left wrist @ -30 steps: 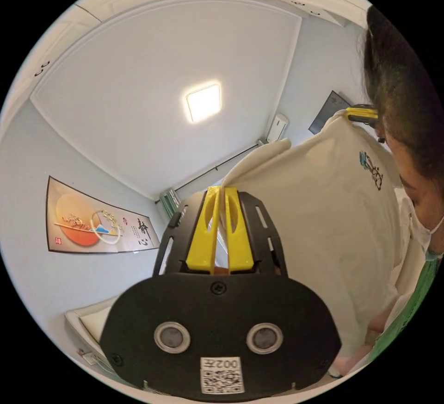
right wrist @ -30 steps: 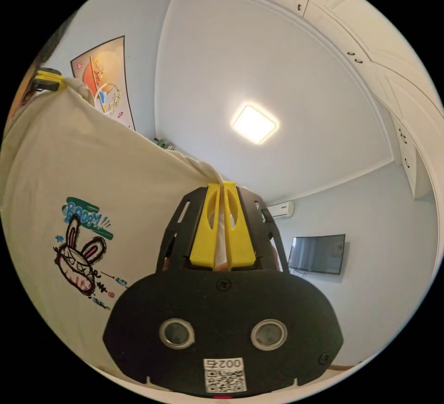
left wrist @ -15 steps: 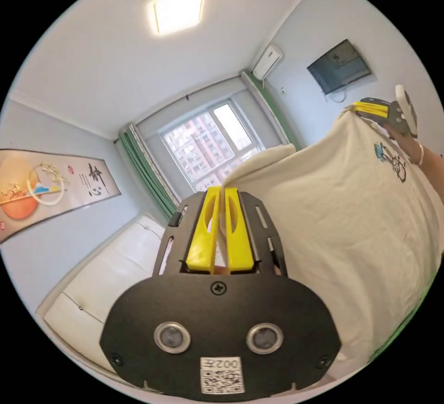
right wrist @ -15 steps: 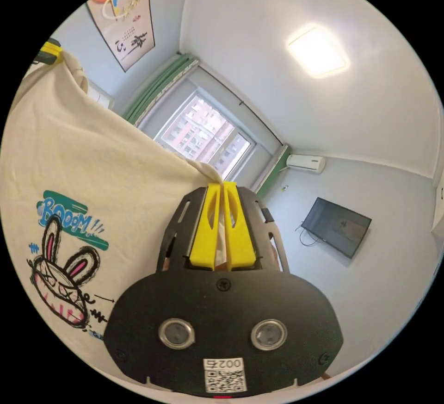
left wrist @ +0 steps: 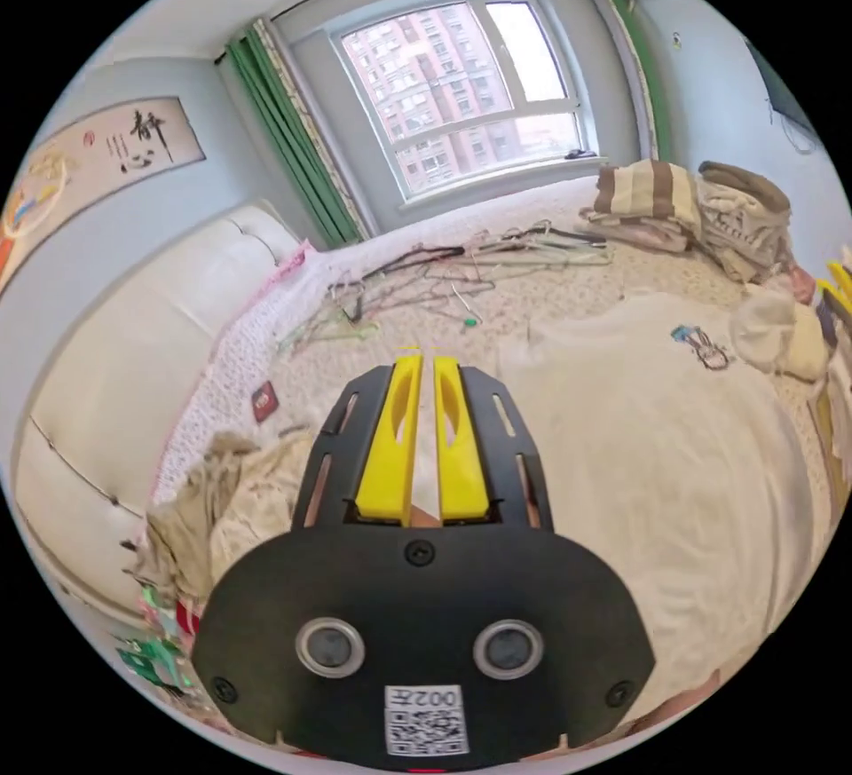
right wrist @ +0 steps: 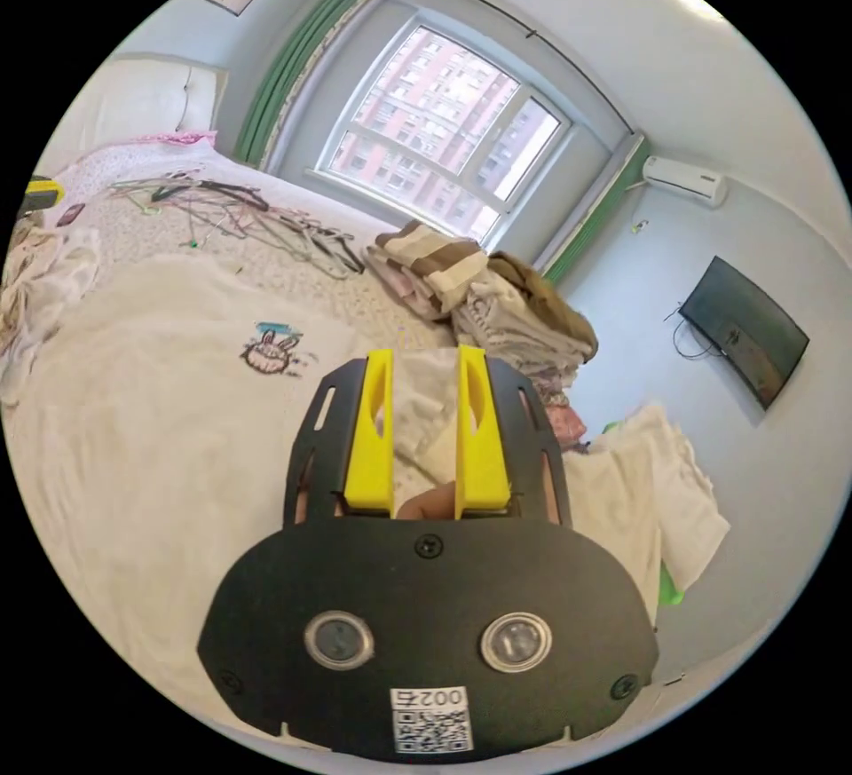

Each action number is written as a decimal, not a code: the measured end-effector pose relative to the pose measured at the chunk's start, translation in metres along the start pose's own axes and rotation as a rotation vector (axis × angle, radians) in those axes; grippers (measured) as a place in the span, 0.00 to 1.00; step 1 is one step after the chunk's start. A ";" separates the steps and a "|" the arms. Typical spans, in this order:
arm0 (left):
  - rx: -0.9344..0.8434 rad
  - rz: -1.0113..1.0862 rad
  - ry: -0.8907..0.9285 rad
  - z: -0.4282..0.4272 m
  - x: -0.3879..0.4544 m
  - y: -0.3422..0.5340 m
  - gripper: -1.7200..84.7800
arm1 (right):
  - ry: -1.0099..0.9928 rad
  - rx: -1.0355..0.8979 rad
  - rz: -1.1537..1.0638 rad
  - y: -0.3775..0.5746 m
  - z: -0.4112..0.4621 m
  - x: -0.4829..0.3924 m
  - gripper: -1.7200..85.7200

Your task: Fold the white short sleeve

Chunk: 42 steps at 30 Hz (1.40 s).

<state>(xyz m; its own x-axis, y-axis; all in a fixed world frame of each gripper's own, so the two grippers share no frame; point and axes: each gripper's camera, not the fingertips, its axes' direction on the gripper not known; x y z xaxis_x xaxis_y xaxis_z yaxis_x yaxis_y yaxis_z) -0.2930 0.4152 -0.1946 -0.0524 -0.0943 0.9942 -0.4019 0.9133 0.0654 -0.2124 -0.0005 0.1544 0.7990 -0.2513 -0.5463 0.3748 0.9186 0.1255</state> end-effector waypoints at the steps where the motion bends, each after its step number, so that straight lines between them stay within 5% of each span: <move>1: -0.022 -0.016 0.092 0.002 -0.019 0.034 0.01 | -0.034 -0.011 -0.008 0.032 -0.008 0.001 0.13; 9: -0.097 -0.174 0.551 -0.025 -0.078 0.255 0.02 | -0.266 -0.051 0.124 0.213 -0.096 0.018 0.12; 16: 0.009 -0.415 0.602 -0.052 -0.116 0.362 0.07 | -0.275 -0.159 0.265 0.308 -0.128 0.024 0.13; 34: -0.049 -0.444 0.571 -0.007 -0.150 0.346 0.08 | -0.384 -0.287 0.383 0.323 -0.070 0.018 0.13; 42: -0.095 -0.457 0.561 -0.007 -0.172 0.335 0.01 | -0.287 -0.265 0.274 0.312 -0.087 0.017 0.02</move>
<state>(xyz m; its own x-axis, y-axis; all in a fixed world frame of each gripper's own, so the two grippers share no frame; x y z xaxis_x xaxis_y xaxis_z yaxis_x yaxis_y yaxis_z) -0.4123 0.7397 -0.3429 0.5884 -0.2803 0.7584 -0.1892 0.8642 0.4662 -0.1226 0.3086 0.1127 0.9633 -0.0283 -0.2671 0.0286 0.9996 -0.0030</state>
